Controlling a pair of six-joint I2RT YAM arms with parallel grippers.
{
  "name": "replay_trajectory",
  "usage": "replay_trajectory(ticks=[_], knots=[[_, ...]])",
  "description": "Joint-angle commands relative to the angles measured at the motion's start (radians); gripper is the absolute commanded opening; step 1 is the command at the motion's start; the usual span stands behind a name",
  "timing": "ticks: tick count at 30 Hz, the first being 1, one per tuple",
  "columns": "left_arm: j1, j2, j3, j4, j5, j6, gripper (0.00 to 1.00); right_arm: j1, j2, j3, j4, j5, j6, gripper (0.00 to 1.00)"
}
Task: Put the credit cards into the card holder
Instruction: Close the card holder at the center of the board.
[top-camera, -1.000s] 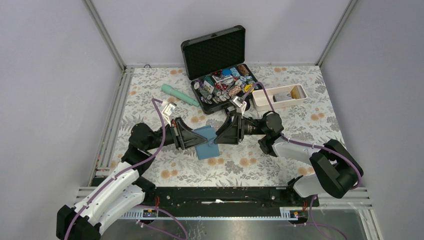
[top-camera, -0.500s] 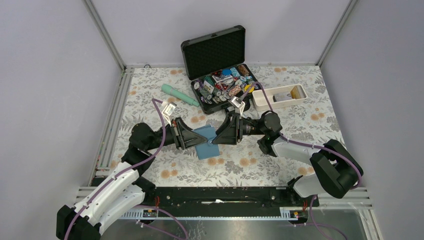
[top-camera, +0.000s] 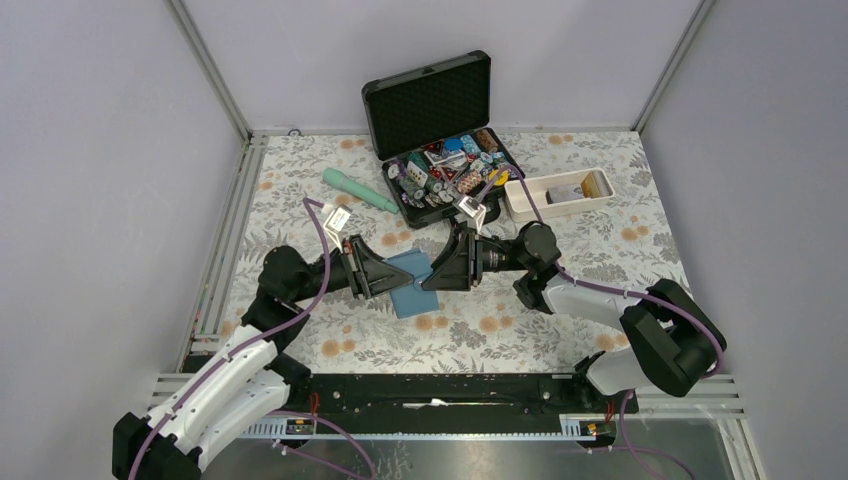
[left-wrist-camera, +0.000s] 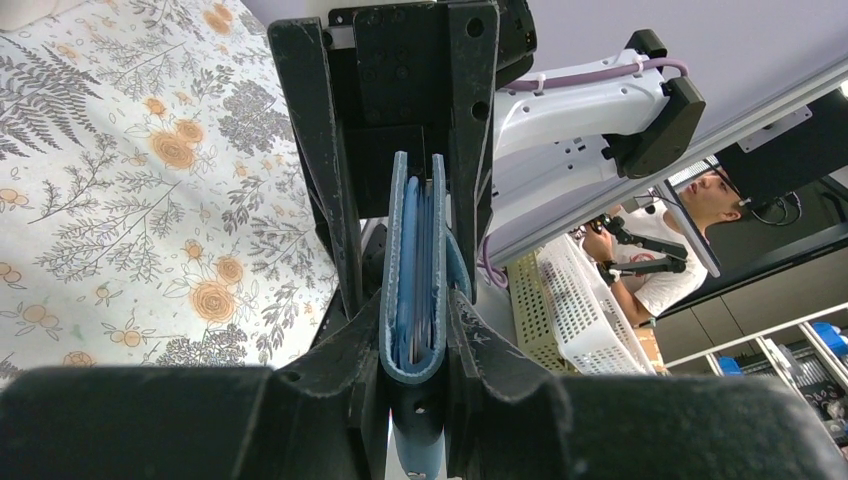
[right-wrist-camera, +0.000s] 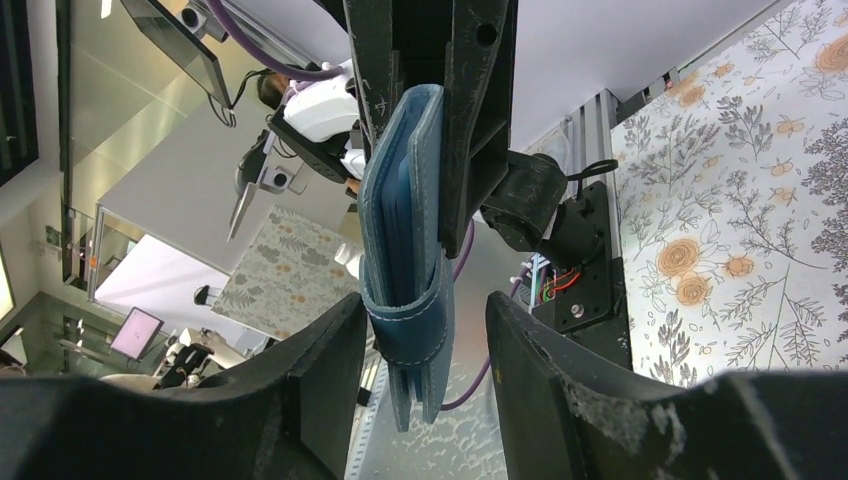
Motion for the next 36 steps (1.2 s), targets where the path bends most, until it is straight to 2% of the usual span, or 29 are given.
replay_trajectory(ticks=[1, 7, 21, 36], knots=[[0.004, -0.02, 0.045, 0.052, -0.038, 0.015, 0.0, 0.012, -0.009, 0.038, 0.002, -0.013, -0.036, 0.54], [0.004, -0.018, 0.045, 0.048, -0.039, 0.018, 0.0, 0.013, -0.016, 0.033, -0.007, -0.007, -0.045, 0.53], [0.004, -0.025, 0.032, 0.045, -0.022, 0.023, 0.0, 0.013, -0.083, 0.023, -0.055, 0.097, -0.065, 0.6], [0.004, -0.027, 0.034, 0.049, -0.044, 0.017, 0.0, 0.014, -0.075, 0.014, -0.076, 0.075, -0.077, 0.52]])
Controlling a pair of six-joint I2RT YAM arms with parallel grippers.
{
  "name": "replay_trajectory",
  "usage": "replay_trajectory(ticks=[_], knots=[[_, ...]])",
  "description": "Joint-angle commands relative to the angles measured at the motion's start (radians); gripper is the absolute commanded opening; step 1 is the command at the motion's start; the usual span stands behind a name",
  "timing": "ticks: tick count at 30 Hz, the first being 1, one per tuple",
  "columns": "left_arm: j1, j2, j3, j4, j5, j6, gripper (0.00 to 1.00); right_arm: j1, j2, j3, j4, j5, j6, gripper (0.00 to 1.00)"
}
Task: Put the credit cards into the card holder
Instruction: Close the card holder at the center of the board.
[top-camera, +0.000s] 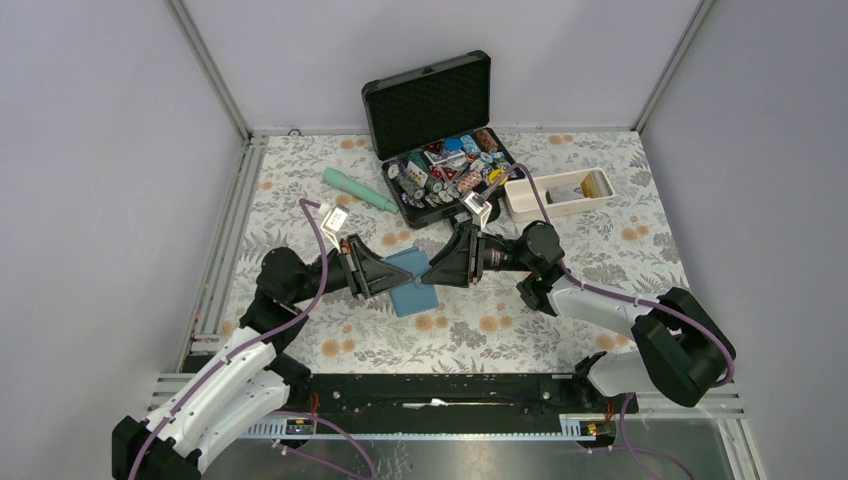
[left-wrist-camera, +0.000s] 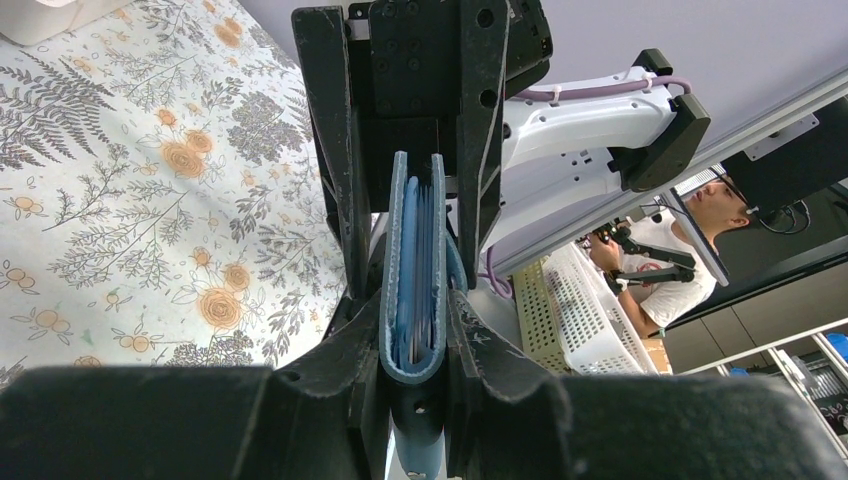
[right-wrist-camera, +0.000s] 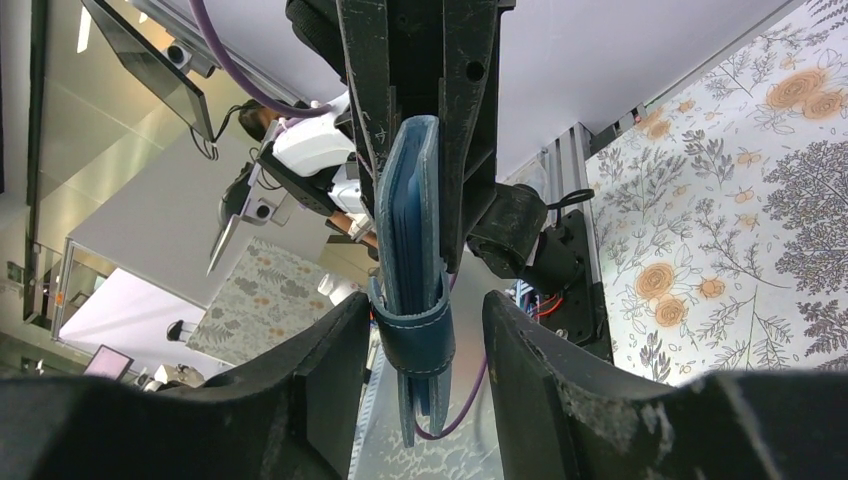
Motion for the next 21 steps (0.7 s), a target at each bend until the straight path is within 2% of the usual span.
replay_trajectory(ticks=[1, 21], knots=[[0.004, -0.007, 0.034, 0.061, -0.016, 0.009, 0.0, 0.009, -0.016, 0.013, 0.009, -0.009, -0.027, 0.51], [0.004, -0.009, 0.022, 0.073, -0.036, 0.002, 0.0, 0.038, 0.016, 0.024, 0.056, -0.001, -0.008, 0.45]])
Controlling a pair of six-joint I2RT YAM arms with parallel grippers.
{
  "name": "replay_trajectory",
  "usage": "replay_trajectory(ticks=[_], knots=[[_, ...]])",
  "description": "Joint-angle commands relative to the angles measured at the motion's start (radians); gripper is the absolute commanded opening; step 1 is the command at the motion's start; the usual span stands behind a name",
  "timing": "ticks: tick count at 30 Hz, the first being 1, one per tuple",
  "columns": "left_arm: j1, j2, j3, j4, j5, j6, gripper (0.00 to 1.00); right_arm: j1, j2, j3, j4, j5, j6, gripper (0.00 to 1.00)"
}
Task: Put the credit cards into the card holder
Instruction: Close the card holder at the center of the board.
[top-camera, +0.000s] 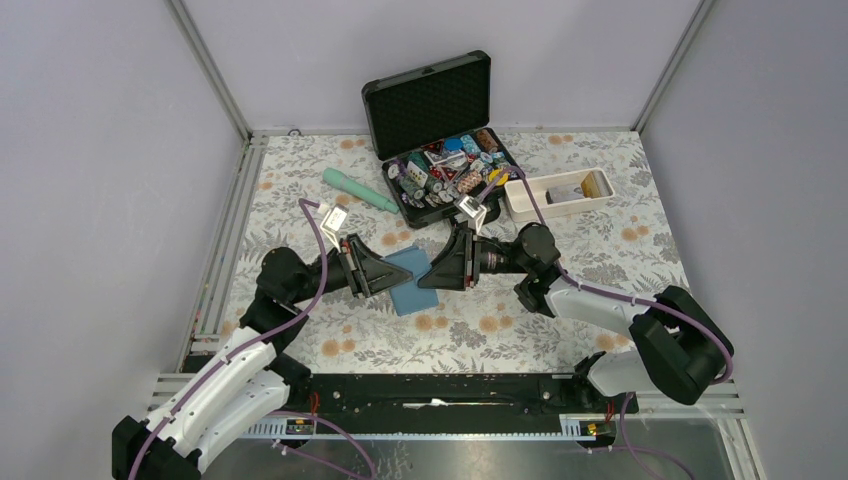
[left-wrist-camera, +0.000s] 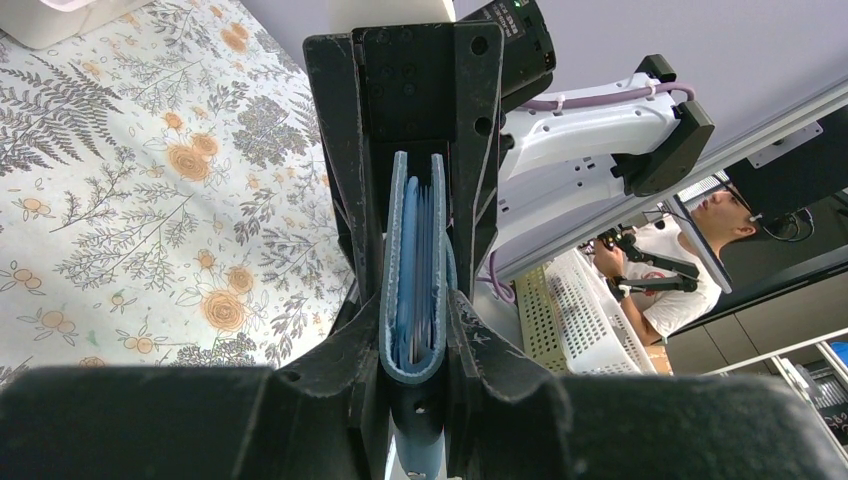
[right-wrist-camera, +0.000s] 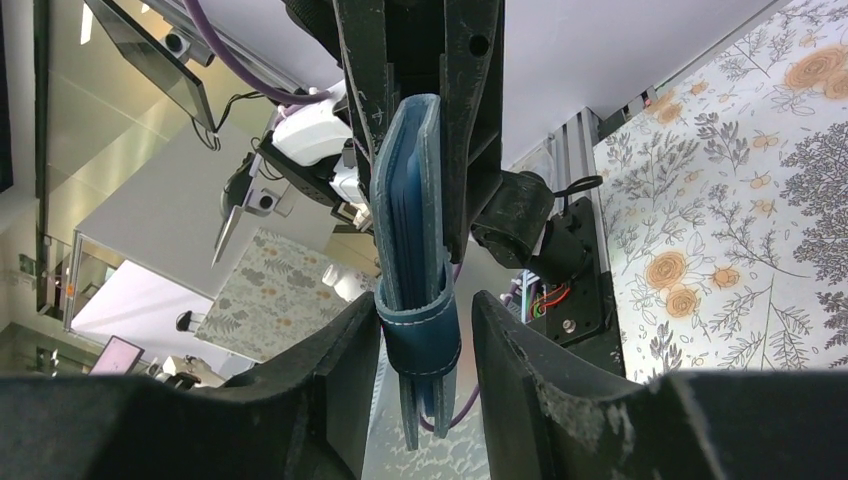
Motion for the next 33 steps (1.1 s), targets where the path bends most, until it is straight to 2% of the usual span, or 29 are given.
replay_trajectory(ticks=[1, 5, 8, 12, 16, 18, 23, 33], knots=[[0.004, -0.01, 0.021, 0.076, -0.023, 0.003, 0.0, 0.017, 0.005, 0.025, 0.071, -0.001, -0.003, 0.45], [0.004, -0.011, 0.017, 0.075, -0.027, 0.002, 0.0, 0.017, 0.001, 0.021, 0.073, 0.004, -0.002, 0.44], [0.004, -0.015, 0.019, 0.057, -0.042, 0.005, 0.0, 0.017, -0.017, 0.021, 0.042, 0.014, -0.016, 0.52], [0.004, -0.019, 0.041, -0.039, -0.086, 0.024, 0.0, 0.013, -0.108, 0.036, -0.177, 0.082, -0.149, 0.64], [0.006, -0.016, 0.067, -0.118, -0.123, 0.041, 0.0, 0.008, -0.19, 0.073, -0.402, 0.146, -0.269, 0.66], [0.006, -0.007, 0.069, -0.112, -0.118, 0.027, 0.0, 0.009, -0.202, 0.084, -0.461, 0.158, -0.296, 0.66], [0.006, -0.006, 0.055, -0.069, -0.105, -0.006, 0.0, 0.006, -0.198, 0.065, -0.416, 0.157, -0.266, 0.61], [0.007, -0.012, 0.054, -0.077, -0.082, -0.005, 0.0, -0.019, -0.21, 0.042, -0.39, 0.192, -0.254, 0.6]])
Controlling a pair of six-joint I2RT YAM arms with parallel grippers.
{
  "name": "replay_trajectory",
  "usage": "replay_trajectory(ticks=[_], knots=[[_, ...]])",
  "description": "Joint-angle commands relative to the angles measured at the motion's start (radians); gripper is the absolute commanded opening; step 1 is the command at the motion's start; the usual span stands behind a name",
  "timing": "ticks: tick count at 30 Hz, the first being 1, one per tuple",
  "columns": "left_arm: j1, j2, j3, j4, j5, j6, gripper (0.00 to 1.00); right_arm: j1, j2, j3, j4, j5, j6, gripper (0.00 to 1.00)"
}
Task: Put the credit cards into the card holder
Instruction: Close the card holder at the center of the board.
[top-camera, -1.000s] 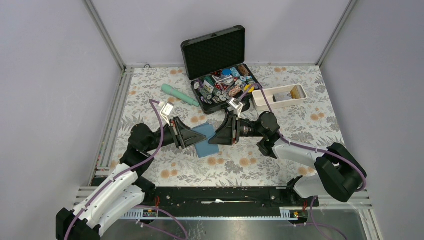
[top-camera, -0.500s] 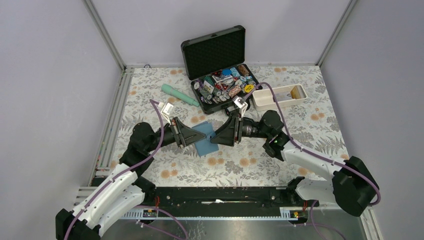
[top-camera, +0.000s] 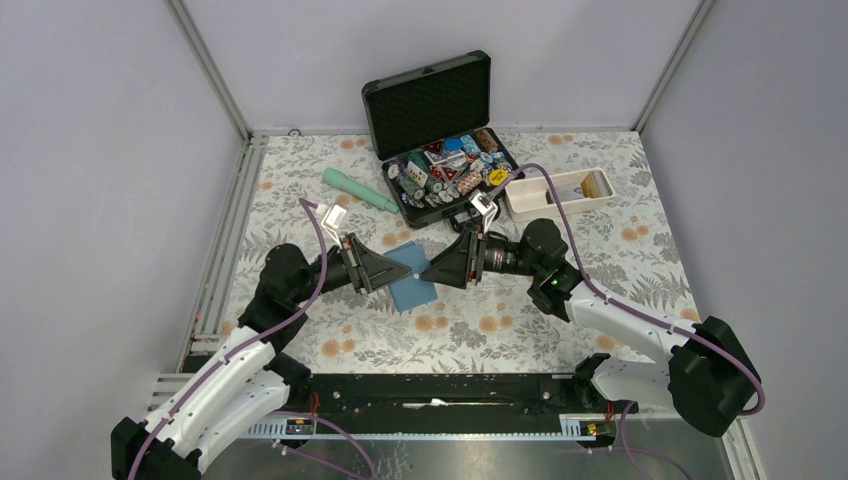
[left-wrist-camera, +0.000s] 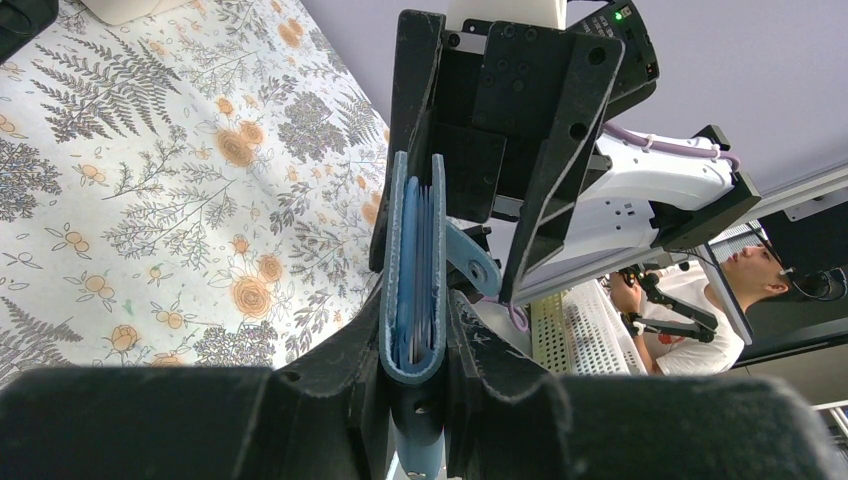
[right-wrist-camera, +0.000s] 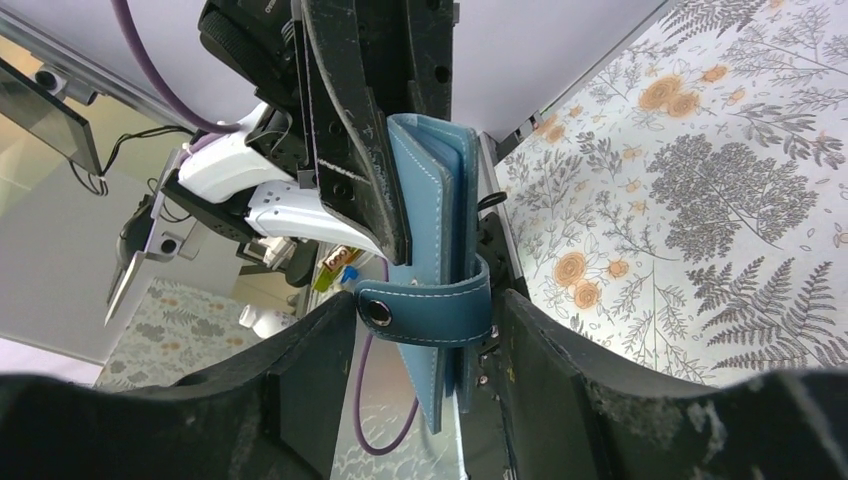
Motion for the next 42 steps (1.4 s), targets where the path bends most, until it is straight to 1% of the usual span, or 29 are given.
replay_trajectory(ticks=[1, 4, 8, 12, 15, 19, 21, 29, 42], knots=[[0.006, -0.013, 0.034, 0.041, 0.008, -0.011, 0.0, -0.021, -0.028, 0.002, 0.048, 0.032, -0.005, 0.59], [0.006, -0.015, 0.033, 0.041, 0.015, -0.012, 0.0, -0.025, -0.026, -0.001, 0.056, 0.023, -0.002, 0.57], [0.006, -0.011, 0.034, 0.043, 0.016, -0.013, 0.0, -0.025, -0.012, -0.001, 0.085, -0.007, 0.012, 0.51], [0.006, -0.006, 0.036, 0.041, 0.005, -0.017, 0.0, -0.025, 0.003, -0.005, 0.127, -0.041, 0.034, 0.49], [0.006, 0.003, 0.039, 0.025, -0.009, -0.016, 0.0, -0.025, -0.003, -0.013, 0.129, -0.045, 0.037, 0.52], [0.006, 0.01, 0.032, 0.024, -0.014, -0.016, 0.0, -0.026, -0.022, -0.02, 0.12, -0.035, 0.034, 0.62], [0.006, 0.009, 0.029, 0.028, -0.014, -0.019, 0.0, -0.027, -0.03, -0.022, 0.116, -0.025, 0.032, 0.63], [0.009, 0.005, 0.027, 0.026, -0.012, -0.016, 0.0, -0.032, -0.026, -0.032, 0.134, -0.024, 0.042, 0.56], [0.01, 0.018, 0.032, 0.014, 0.0, -0.004, 0.0, -0.032, 0.024, -0.023, 0.171, -0.038, 0.064, 0.45]])
